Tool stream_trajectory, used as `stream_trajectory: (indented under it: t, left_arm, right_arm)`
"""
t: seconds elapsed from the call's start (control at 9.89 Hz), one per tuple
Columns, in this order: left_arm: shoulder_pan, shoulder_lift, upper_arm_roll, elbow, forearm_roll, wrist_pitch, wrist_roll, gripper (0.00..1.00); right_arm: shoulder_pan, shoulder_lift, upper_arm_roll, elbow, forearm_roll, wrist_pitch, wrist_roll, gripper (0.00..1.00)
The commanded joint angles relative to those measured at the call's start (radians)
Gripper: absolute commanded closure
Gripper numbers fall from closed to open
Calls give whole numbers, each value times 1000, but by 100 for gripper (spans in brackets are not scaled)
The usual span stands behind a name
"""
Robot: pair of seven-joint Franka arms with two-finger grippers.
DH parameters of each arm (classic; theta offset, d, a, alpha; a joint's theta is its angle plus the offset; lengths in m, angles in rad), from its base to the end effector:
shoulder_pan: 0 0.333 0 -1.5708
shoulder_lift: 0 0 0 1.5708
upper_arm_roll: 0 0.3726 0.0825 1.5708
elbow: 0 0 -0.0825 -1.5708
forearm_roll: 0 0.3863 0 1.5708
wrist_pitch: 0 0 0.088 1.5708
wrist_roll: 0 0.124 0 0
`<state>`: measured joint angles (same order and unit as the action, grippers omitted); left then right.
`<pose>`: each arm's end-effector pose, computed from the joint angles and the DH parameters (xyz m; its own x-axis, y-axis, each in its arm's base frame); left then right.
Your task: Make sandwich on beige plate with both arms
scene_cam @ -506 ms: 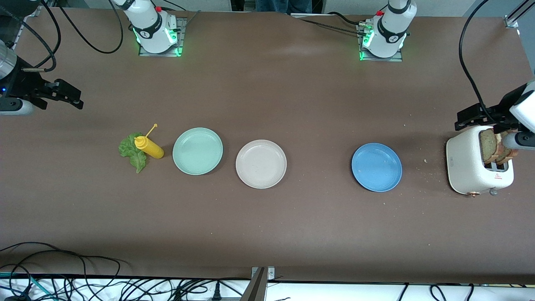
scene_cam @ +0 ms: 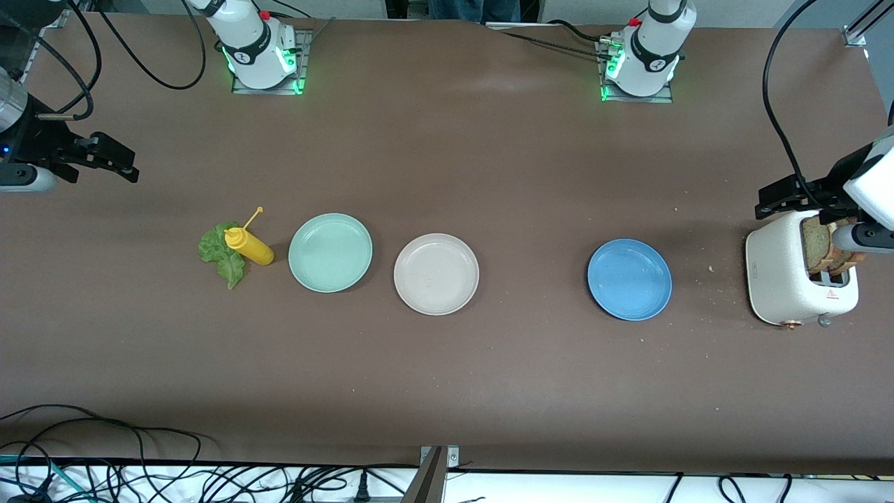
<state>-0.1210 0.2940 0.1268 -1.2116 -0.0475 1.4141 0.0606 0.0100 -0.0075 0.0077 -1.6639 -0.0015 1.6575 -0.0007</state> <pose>0.6426 -0.0176 0.6428 0.9940 -0.0643 -0.0884 -0.0631 -0.9979 0.0161 0.5597 0.0098 0.6315 0.9998 0.0185 0.0011 0.0185 -0.9998 0.0015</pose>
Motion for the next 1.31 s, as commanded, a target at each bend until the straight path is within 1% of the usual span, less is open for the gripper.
stream_trajectory:
  t: [0.0,0.3,1.21]
  left_arm:
    - [-9,-1,4,-8,15,6,4,0]
    - [-6,13,4,-6,9,6,5,0]
    - [6,11,4,-3,-27,6,7,0]
  right_arm:
    - [1,-3,-5,6,17,-8,7,0]
    - [1,-3,-3,6,17,-10,7,0]
    - [1,-5,-3,6,17,-24,7,0]
